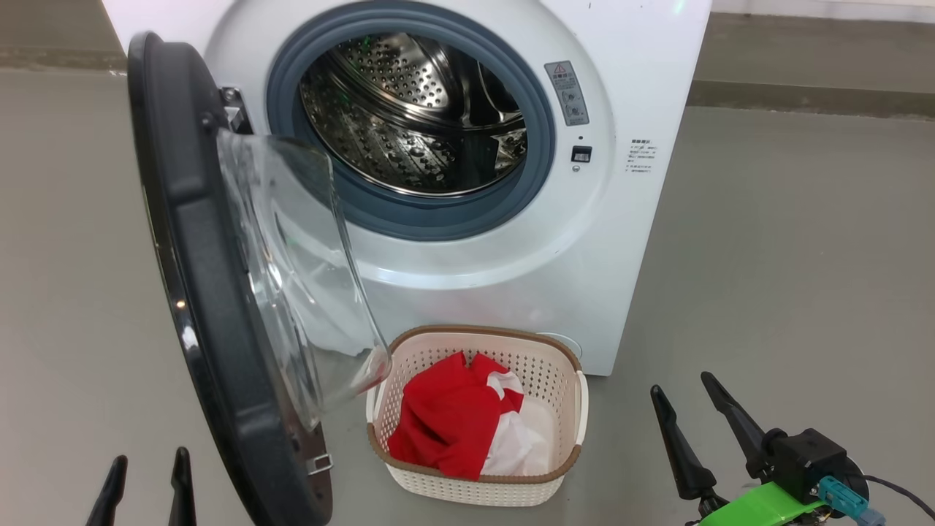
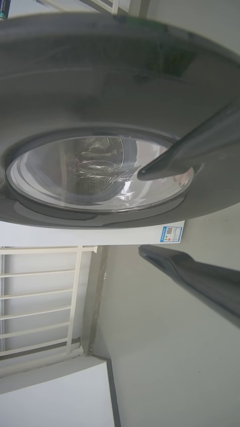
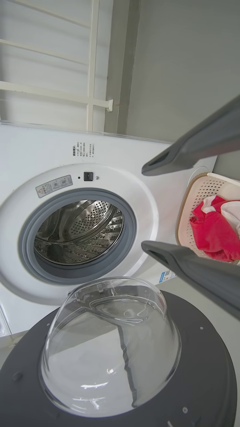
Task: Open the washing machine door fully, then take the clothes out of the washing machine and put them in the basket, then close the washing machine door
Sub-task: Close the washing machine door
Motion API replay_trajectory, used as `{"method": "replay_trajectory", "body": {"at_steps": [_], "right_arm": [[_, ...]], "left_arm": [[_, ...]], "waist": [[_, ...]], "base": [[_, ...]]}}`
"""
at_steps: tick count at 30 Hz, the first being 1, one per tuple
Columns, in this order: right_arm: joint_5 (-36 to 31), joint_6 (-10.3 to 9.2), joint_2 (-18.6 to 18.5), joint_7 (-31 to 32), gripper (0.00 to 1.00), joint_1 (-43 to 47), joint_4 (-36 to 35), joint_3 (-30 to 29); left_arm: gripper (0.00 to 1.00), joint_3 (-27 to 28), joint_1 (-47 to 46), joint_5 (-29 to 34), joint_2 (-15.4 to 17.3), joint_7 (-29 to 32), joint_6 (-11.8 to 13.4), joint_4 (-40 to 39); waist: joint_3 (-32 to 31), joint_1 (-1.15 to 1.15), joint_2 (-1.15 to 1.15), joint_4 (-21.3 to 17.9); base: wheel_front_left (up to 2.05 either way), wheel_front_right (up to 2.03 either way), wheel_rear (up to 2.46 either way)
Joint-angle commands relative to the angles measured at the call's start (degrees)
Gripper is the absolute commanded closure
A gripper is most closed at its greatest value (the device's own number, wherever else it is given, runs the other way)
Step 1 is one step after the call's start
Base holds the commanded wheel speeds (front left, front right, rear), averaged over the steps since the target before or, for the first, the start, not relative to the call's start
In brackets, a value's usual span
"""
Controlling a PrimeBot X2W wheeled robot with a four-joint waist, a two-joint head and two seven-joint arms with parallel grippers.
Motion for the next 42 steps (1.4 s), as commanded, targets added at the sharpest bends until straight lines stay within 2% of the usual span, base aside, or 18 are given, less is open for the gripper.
{"method": "replay_trajectory", "body": {"at_steps": [1,17,18,19,20,25,28,32,37,40,42], "right_arm": [[0.29,0.36,-0.71,-0.36,0.0,-2.29,-1.21,1.48],[0.25,0.36,-0.82,-0.36,0.0,-2.21,-1.27,1.68],[0.28,0.36,-0.82,-0.36,0.0,-2.23,-1.29,1.67],[0.29,0.36,-0.81,-0.36,0.0,-2.23,-1.3,1.66],[0.31,0.36,-0.81,-0.36,0.0,-2.22,-1.29,1.65],[0.39,0.36,-0.79,-0.36,0.0,-2.17,-1.23,1.63],[0.55,0.36,-0.72,-0.36,0.0,-2.17,-1.24,1.51],[0.89,0.36,-0.58,-0.36,0.0,-2.05,-1.25,1.11],[1.0,0.36,-0.42,-0.36,0.0,-1.94,-1.24,0.72],[1.01,0.36,-0.31,-0.36,0.0,-1.97,-1.24,0.62],[1.05,0.36,-0.25,-0.36,0.0,-2.03,-1.27,0.59]], "left_arm": [[0.0,2.36,-0.8,0.18,0.31,-0.7,-0.32,-1.35],[0.0,2.61,-0.52,0.86,-0.47,-0.7,-0.36,-1.76],[0.07,2.22,-0.44,0.76,-0.44,-0.7,-0.36,-1.51],[0.71,1.91,-0.49,0.65,-0.37,-0.7,-0.37,-1.42],[1.0,1.64,-0.61,0.31,-0.36,-0.7,-0.37,-1.32],[1.0,0.92,-1.92,-3.07,-0.07,-0.7,-0.37,-1.06],[1.0,1.87,-3.43,-9.24,-0.5,0.49,-0.37,-1.6],[1.0,4.02,-6.19,-19.45,-1.08,5.26,-0.35,-4.34],[1.0,6.59,-9.72,-27.61,-1.14,12.99,2.05,-9.44],[1.0,8.46,-12.39,-38.04,-1.39,19.69,4.53,-11.9],[1.0,9.66,-13.99,-45.56,-1.51,23.83,7.04,-13.65]], "waist": [[-0.1,0.0,0.0,0.03],[-0.25,0.0,0.0,0.14],[-0.25,0.0,0.0,0.13],[-0.25,0.0,0.0,0.15],[-0.24,0.0,0.0,0.17],[-0.27,0.0,0.0,0.22],[-0.27,0.0,0.0,0.24],[-0.25,0.0,0.0,0.38],[-0.24,0.0,0.0,0.42],[-0.2,0.0,0.0,0.24],[-0.12,0.0,0.0,0.05]], "base": [[0.0,0.0,0.0],[0.0,0.0,0.0],[0.0,0.0,0.0],[0.0,0.0,0.0],[0.0,0.0,0.0],[0.0,0.0,0.0],[0.0,0.0,0.0],[0.0,0.0,0.0],[0.0,0.0,0.0],[0.0,0.0,0.0],[0.0,0.0,0.0]]}}
